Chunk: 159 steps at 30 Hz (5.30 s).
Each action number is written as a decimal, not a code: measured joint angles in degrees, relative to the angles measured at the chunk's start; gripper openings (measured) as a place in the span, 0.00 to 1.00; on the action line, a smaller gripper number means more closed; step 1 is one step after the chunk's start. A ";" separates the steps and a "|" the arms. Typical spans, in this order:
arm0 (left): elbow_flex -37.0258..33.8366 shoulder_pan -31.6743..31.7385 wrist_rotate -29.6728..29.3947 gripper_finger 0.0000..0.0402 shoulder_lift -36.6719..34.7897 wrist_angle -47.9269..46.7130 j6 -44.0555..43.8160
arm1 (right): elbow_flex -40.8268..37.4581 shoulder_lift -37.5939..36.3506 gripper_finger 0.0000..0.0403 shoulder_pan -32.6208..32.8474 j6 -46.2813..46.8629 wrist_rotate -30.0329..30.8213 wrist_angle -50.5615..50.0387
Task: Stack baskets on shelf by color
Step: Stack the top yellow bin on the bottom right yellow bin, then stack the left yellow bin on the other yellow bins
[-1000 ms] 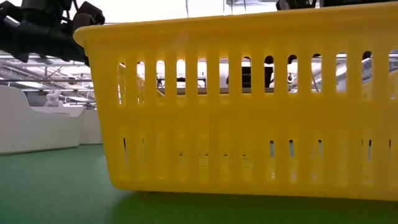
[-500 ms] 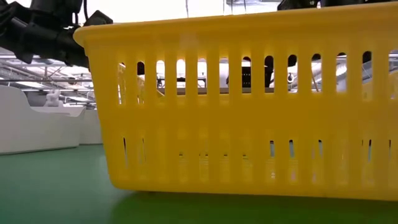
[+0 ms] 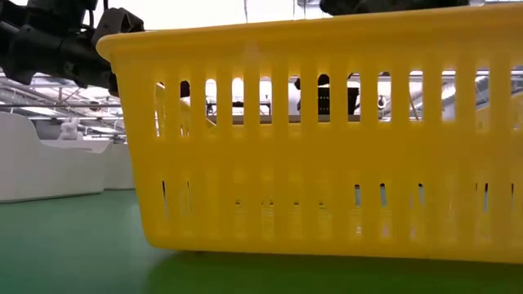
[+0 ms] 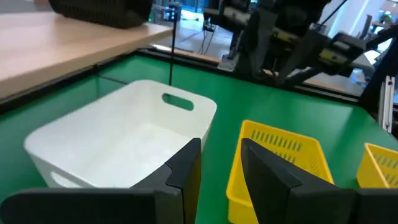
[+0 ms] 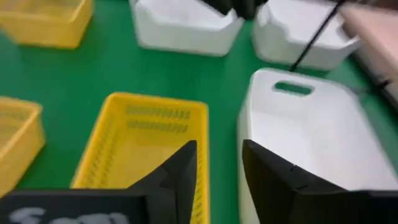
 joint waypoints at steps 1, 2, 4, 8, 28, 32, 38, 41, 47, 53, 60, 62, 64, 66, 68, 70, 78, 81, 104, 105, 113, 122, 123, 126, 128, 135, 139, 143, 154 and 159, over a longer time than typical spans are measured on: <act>0.00 -0.44 -0.38 0.29 0.34 0.15 -0.32 | 1.40 0.00 0.33 -0.19 0.08 -0.13 -2.55; 0.00 -0.81 -0.45 0.29 0.56 0.37 -0.42 | 2.49 0.00 0.34 -0.32 0.83 -0.18 -4.28; 0.00 -1.48 -0.56 0.29 0.60 1.04 -0.31 | 3.22 -0.04 0.36 -0.34 2.74 -2.44 -6.00; 0.00 -1.78 -0.65 0.29 -0.41 4.32 2.77 | 3.24 1.89 0.38 -0.32 6.12 -4.44 -6.88; 0.00 1.78 -0.31 0.29 -1.05 9.46 15.11 | 12.51 19.39 0.38 -3.69 7.49 -8.82 -12.63; 0.00 1.78 -0.17 0.29 -1.05 9.58 15.31 | 12.55 21.17 0.36 -3.80 7.93 -8.80 -13.27; 0.00 1.78 -0.15 0.29 -1.05 9.42 15.17 | 12.53 19.90 0.17 -3.80 6.54 -8.82 -16.35; 0.00 1.78 -0.15 0.29 -1.05 9.36 15.11 | 12.57 17.45 0.03 -3.76 5.21 -9.00 -17.30; 0.00 1.78 -0.15 0.29 -1.05 9.22 15.52 | 12.57 11.07 0.01 -3.73 9.45 -8.85 -20.75; 0.22 2.68 -0.06 0.29 -1.08 11.76 25.07 | 14.85 4.72 0.01 -2.18 15.37 -5.78 -27.87; 3.70 6.38 0.01 0.29 -1.08 10.57 30.37 | 26.84 3.97 0.01 6.85 16.07 1.37 -40.25; 4.57 7.27 -0.02 0.29 -1.08 9.04 30.43 | 30.97 3.98 0.01 10.16 17.21 4.57 -44.62; 5.42 7.85 0.00 0.29 -1.08 7.74 30.85 | 35.02 3.98 0.00 13.04 19.27 8.36 -49.51; 6.12 8.43 0.03 0.29 -1.08 6.86 31.88 | 38.39 3.89 0.00 15.49 21.71 12.19 -52.90; 6.51 8.97 0.04 0.29 -1.08 6.80 32.81 | 40.18 3.85 0.00 17.54 23.76 14.24 -53.63; 6.91 9.62 0.83 0.29 -1.08 6.92 33.75 | 40.83 3.87 0.00 19.01 25.69 14.19 -53.59; 8.31 12.38 7.70 0.29 -1.05 6.92 33.26 | 37.14 5.73 0.00 20.64 30.55 5.29 -47.86; 8.32 12.64 7.95 0.29 -1.05 6.90 31.48 | 33.22 7.31 0.00 19.35 30.87 -2.09 -41.55; 8.35 -0.15 3.00 0.29 -1.03 -3.00 13.32 | 15.04 14.46 0.00 21.44 41.61 -5.75 -11.19; 8.35 -0.78 2.25 0.29 -1.03 -2.98 13.32 | 16.25 15.66 0.00 21.88 41.53 -5.79 -12.06; 8.35 -4.17 -1.28 0.29 -1.03 -2.94 13.52 | 21.90 20.03 0.00 23.39 45.89 1.16 -22.39; 8.35 -6.15 -1.84 0.29 -1.03 -2.95 13.71 | 22.10 20.00 0.15 23.52 46.17 1.78 -23.29; 8.35 -6.22 -2.12 0.29 -1.03 -2.95 13.71 | 22.10 19.71 0.17 23.52 45.68 1.73 -23.34; 8.35 -6.22 -2.28 0.29 -1.03 -2.95 13.73 | 22.10 17.85 0.25 23.54 43.60 1.73 -23.22; 8.35 -6.22 -2.31 0.29 -1.03 -2.95 13.80 | 22.10 16.05 0.29 23.63 42.23 1.76 -23.24; 8.35 -6.24 -2.81 0.29 -1.03 -4.01 13.02 | 22.10 4.89 0.35 24.84 41.08 6.22 -26.70; 8.33 -6.24 -3.63 0.29 -1.03 -5.92 11.81 | 22.76 -2.44 0.35 25.40 43.07 11.92 -35.74; 8.31 -6.24 -4.23 0.29 -1.03 -6.06 11.72 | 29.22 -4.61 0.34 26.13 43.58 17.90 -48.97; 8.31 -6.24 -4.67 0.29 -1.03 -5.29 11.62 | 56.58 14.17 0.34 27.78 28.60 19.57 -61.66; 8.31 -6.28 -4.67 0.29 -1.03 -5.70 10.41 | 64.12 23.22 0.34 23.49 34.18 10.90 -73.40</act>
